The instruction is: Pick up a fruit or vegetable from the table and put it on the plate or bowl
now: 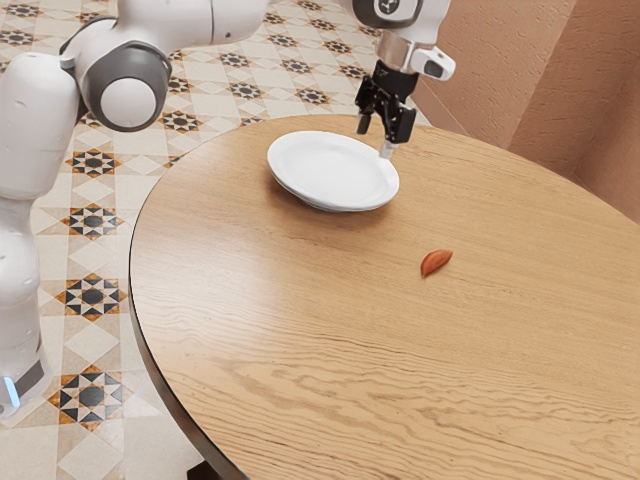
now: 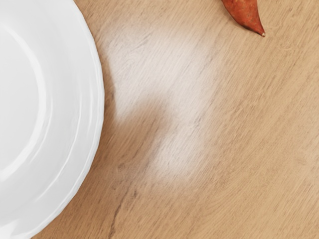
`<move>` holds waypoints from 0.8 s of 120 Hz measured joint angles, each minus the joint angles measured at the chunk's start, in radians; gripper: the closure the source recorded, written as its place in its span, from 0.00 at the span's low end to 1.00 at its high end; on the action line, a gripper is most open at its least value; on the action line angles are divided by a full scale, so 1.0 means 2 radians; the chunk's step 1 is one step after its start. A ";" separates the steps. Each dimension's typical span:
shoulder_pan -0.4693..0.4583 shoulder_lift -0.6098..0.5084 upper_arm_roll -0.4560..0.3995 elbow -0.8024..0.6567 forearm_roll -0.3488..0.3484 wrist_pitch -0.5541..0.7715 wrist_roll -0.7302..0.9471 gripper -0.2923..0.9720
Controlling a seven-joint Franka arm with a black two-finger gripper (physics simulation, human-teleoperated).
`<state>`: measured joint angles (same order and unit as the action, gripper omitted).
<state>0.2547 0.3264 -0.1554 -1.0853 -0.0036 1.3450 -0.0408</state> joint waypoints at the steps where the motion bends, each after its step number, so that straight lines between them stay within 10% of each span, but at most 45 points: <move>1: 0.000 0.000 0.000 0.000 0.000 0.000 0.000 0.23; 40: -0.002 -0.001 0.003 0.005 -0.009 0.004 -0.003 0.23; 64: -0.128 0.029 -0.043 0.076 0.025 0.037 0.016 0.23; 96: -0.087 0.114 0.015 0.081 -0.001 0.077 0.073 0.23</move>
<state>0.0806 0.5554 -0.1263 -0.9240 -0.0052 1.4988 0.1047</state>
